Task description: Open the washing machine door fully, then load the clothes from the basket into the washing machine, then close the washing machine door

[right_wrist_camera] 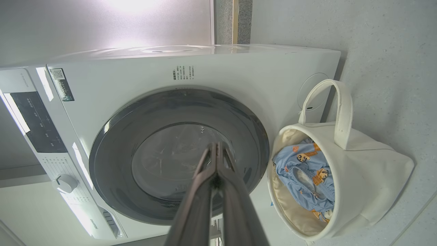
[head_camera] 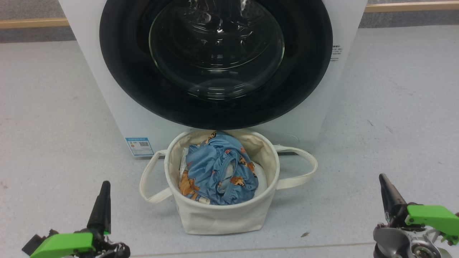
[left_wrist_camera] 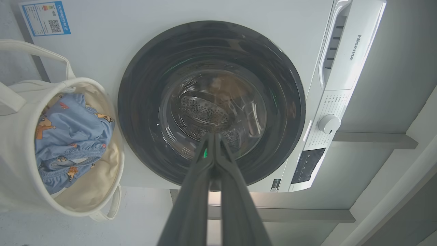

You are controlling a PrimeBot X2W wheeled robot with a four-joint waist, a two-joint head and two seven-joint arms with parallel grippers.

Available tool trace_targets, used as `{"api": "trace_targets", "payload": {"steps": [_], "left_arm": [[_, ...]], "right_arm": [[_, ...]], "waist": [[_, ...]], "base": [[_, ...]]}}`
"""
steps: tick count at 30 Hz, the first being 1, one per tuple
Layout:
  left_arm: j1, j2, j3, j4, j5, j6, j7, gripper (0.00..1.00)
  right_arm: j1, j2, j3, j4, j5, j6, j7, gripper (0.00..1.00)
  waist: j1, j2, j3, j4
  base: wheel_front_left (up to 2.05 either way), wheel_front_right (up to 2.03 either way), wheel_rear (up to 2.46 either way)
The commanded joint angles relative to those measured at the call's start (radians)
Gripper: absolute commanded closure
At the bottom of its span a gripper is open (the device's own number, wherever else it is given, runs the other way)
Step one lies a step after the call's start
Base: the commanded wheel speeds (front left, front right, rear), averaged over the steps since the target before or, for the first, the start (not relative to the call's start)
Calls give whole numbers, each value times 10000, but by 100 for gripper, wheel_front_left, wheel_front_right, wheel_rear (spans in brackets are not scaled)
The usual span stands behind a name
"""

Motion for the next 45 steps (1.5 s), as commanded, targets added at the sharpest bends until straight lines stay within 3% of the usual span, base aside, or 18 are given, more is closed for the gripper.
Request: {"api": "trace_targets", "payload": {"steps": [1, 45], "left_arm": [[-292, 60, 343, -278, 113, -83, 67, 100], [-292, 56, 349, -278, 119, -83, 72, 100]], "right_arm": [[-181, -57, 133, -277, -33, 2, 53, 100], [-181, -55, 131, -276, -35, 2, 56, 100]], "waist": [[0, 0, 0, 0], [0, 0, 0, 0]], "base": [[0, 0, 0], [0, 0, 0]]}}
